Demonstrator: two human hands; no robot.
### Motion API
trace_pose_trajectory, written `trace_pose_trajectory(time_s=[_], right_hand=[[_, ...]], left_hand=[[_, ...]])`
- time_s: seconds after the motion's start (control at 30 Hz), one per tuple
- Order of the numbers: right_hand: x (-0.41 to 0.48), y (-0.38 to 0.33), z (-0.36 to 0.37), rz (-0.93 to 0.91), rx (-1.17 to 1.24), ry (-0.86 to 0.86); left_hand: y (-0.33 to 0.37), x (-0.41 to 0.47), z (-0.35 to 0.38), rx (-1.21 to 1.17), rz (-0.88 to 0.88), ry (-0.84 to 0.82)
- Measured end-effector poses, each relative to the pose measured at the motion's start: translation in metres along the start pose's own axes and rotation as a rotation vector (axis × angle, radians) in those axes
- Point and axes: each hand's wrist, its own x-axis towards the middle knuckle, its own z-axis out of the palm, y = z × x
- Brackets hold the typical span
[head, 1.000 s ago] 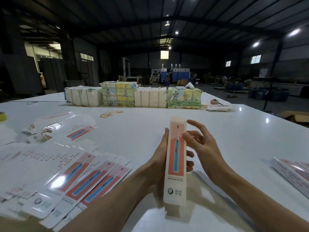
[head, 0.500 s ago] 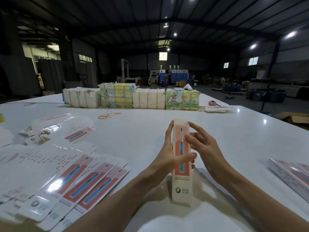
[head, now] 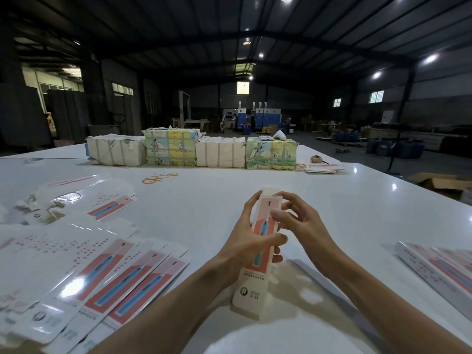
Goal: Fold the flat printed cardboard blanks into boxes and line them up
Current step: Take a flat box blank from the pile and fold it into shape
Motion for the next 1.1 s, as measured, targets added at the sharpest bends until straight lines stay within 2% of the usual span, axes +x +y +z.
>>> trace_pose_trajectory(time_s=[0.17,0.37,0.6,0.7,0.87,1.0,1.1], right_hand=[[0.001,-0.001,0.003,0.002,-0.030,-0.012],[0.003,0.003,-0.003,0.011,-0.075,-0.063],[0.009,0.010,-0.010,0.087,0.032,0.144],[0.010,0.011,-0.013,0.058,-0.026,0.141],[0.010,0.008,-0.014,-0.090,-0.174,0.129],[0.010,0.002,-0.013,-0.007,-0.005,0.054],[0.011,-0.004,-0.015,0.099,0.160,0.083]], left_hand=[[0.000,0.002,0.001,-0.026,0.001,0.033],[-0.002,0.001,-0.002,-0.004,-0.019,-0.019],[-0.001,0.000,0.001,0.030,-0.037,-0.129],[-0.001,0.000,0.002,0.056,-0.026,-0.150],[0.001,-0.003,-0.002,0.083,-0.052,-0.173],[0.001,-0.001,-0.004,0.078,-0.044,-0.158],[0.000,-0.002,-0.005,0.119,-0.014,-0.184]])
